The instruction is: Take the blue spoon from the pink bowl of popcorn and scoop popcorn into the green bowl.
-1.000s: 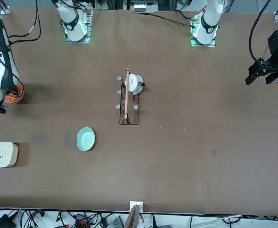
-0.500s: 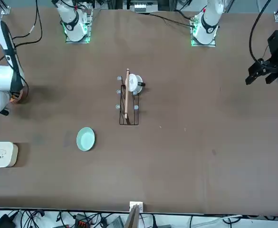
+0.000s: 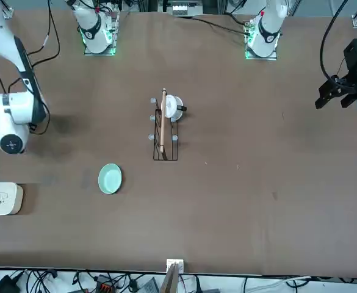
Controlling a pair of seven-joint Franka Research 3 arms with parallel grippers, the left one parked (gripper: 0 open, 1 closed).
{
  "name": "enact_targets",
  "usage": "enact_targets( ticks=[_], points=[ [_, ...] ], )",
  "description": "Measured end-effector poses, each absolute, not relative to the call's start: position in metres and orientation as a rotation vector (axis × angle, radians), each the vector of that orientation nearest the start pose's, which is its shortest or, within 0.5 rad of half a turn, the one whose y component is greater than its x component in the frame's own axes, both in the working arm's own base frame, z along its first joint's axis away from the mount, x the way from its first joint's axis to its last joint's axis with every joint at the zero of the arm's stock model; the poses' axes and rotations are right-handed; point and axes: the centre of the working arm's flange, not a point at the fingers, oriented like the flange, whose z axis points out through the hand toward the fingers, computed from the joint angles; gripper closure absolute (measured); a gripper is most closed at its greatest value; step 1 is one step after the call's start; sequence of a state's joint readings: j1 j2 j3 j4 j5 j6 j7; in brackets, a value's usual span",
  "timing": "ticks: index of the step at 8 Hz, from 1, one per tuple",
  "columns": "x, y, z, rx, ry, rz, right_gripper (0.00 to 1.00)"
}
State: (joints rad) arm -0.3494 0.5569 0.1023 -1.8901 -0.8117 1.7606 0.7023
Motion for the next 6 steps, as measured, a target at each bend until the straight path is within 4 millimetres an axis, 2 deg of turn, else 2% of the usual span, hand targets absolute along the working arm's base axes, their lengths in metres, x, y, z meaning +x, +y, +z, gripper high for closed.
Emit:
enact_targets(
  ticks=[2,6],
  points=[
    [0.5348,-0.1915,0.1878,2.204,-0.57,-0.578,0.87],
    [0.5321,-0.2012,0.186,2.192,-0.626,-0.581,0.87]
  ],
)
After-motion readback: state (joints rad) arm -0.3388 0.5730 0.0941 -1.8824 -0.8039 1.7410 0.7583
